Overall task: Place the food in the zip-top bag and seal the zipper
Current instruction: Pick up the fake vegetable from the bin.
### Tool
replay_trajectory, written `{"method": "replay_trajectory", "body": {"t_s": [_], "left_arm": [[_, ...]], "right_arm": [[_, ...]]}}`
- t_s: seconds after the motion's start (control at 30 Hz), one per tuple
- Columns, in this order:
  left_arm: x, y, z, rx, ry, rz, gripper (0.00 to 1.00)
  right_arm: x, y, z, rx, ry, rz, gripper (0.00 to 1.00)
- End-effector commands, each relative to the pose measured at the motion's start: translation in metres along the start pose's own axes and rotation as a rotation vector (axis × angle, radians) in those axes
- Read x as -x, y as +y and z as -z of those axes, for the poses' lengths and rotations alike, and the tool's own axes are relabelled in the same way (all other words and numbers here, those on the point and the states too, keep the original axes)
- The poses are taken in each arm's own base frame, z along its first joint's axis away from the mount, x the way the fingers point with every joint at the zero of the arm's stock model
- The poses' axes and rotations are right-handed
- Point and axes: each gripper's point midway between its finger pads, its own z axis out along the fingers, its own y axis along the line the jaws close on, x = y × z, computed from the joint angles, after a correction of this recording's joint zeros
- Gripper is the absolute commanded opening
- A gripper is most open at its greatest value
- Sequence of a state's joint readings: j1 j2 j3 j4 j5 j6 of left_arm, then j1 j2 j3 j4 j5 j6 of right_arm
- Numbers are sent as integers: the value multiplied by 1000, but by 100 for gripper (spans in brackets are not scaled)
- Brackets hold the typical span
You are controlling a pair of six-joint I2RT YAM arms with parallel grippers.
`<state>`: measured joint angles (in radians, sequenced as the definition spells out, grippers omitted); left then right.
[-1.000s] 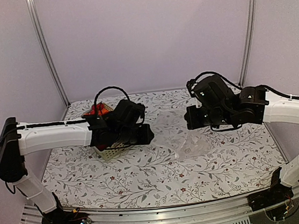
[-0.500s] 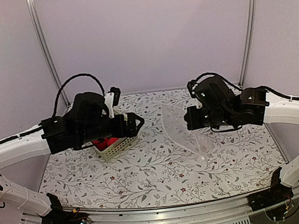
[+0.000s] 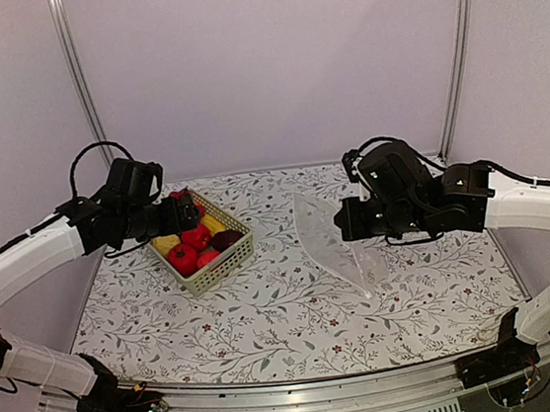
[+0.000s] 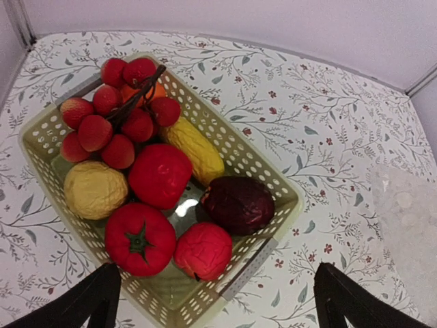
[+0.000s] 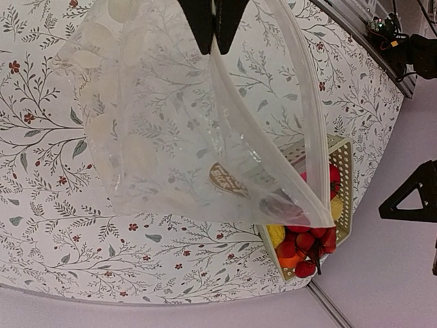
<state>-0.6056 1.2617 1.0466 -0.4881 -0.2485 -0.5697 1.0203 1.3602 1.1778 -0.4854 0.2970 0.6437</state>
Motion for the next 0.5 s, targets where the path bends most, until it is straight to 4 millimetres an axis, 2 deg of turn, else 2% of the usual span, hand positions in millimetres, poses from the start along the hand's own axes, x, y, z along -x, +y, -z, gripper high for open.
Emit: {"method": "replay_trajectory", "body": {"t_s": [0.0, 0.1, 0.47], "left_arm": [[-12, 41, -21, 128, 88, -26, 100], [-17, 54, -33, 193, 144, -27, 100], [-32, 73, -69, 298, 239, -65, 100]], "right_arm": [[-1, 3, 6, 31, -2, -26, 0], [-2, 4, 7, 36, 1, -28, 0], [-4, 3, 7, 40, 5, -28, 0]]}}
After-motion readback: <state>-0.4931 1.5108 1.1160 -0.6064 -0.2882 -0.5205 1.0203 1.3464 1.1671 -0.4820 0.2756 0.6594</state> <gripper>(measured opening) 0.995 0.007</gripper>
